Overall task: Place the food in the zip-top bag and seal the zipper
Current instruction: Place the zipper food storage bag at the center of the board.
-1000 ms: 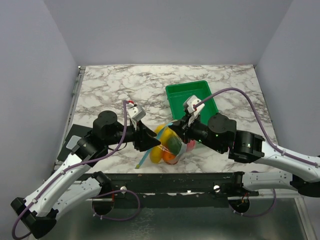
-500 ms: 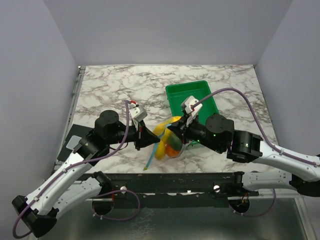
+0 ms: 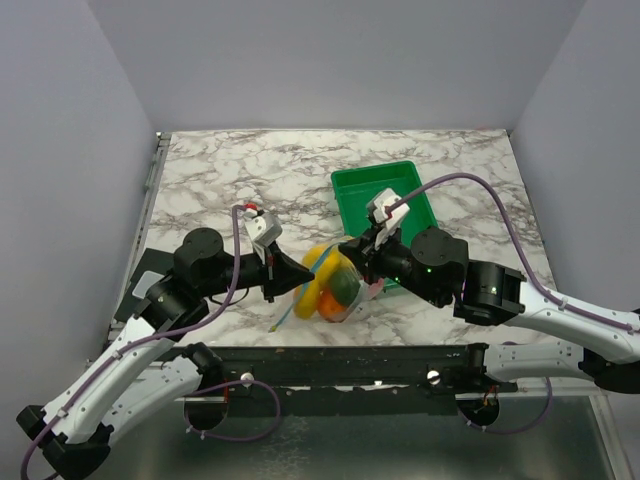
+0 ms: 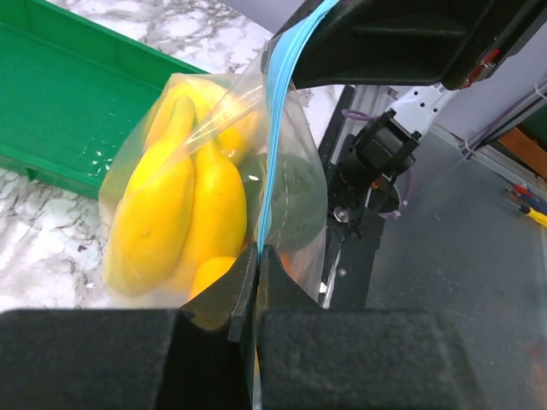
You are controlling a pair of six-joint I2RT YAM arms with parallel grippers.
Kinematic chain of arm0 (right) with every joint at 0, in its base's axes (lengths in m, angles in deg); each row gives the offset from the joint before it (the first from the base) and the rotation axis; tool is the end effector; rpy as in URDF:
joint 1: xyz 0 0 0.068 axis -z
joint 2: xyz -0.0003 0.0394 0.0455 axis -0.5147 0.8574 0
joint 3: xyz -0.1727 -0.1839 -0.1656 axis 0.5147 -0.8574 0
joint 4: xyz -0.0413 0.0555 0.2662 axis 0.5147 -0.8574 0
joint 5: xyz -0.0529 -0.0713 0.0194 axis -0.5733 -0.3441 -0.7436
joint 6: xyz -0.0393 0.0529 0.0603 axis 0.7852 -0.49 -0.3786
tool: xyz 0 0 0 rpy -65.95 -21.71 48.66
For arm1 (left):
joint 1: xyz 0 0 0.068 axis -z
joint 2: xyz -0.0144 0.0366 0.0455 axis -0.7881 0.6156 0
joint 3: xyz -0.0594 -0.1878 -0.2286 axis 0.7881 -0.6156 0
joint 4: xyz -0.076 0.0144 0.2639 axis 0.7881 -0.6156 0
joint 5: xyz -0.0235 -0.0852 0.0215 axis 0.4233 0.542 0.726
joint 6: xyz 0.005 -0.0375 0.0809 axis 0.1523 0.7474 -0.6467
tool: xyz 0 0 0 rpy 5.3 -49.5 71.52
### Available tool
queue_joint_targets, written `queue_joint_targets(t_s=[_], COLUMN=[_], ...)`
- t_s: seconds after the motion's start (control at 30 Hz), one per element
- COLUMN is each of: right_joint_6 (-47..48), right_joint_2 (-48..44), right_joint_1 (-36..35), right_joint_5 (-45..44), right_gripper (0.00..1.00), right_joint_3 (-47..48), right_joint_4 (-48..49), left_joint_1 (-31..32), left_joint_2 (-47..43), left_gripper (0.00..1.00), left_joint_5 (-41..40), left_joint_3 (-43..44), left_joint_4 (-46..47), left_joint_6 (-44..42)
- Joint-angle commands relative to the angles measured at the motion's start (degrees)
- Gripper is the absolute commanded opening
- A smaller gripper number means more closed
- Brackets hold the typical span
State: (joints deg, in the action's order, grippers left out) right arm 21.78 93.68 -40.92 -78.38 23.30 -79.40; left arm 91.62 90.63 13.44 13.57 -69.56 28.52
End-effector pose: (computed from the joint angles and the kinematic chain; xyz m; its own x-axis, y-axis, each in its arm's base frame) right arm 0.1111 0.2404 0.4321 -0.1696 -0.1000 -0.9804 -0.7410 0.6688 0.0600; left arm 0.1116 -0.1492 0.3696 -0.3786 0.0293 -0.9251 0.8810 0.3177 -0.3505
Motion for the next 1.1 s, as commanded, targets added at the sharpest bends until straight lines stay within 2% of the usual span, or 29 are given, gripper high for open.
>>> queue_joint_targets(t_s=[0.0,0.23,0.4,0.5,0.6,0.73,1.07], right_joint_6=[-1.56,-2.03,-2.21,-2.39,-2.48,-2.39,-3.03], right_joint_2=[-0.37,-1.04,-1.75,-2.34,-3.22,-4.90,-8.46], right_joint_1=[0.00,0.00,0.00,-0.02,-0.01,0.00,-0.02], right_joint_5=[-3.76,-6.68,-9.04,-10.68,-12.31,-14.24,-15.56], right_gripper=[0.01,0.01,0.07,0.16,0.29,0.40,0.46], right_joint_3=[1.32,0.32,-0.91,-1.45,-1.77,-2.39,-5.43], right_joint_4=[0.82,-0.86,-1.69,-2.05,-2.42,-2.71,-2.12], left_joint_1=[0.20,0.20,0.17,0.20,0.20,0.19,0.15], left_joint_2=[-1.59,-2.19,-2.54,-2.86,-2.82,-2.57,0.67], left_gripper=[0.00,0.00,0.00,0.00,0.00,0.00,0.00], left_joint_5=[-5.80,-11.34,-16.70,-18.13,-19.10,-22.14,-38.23], left_joint_3=[1.62,4.19,5.80,6.59,7.30,8.13,9.91], left_joint_4=[1.63,1.05,0.25,0.23,0.14,-0.44,-2.23], left_joint_6=[-0.05,0.07,0.15,-0.12,-0.40,-1.18,-5.86])
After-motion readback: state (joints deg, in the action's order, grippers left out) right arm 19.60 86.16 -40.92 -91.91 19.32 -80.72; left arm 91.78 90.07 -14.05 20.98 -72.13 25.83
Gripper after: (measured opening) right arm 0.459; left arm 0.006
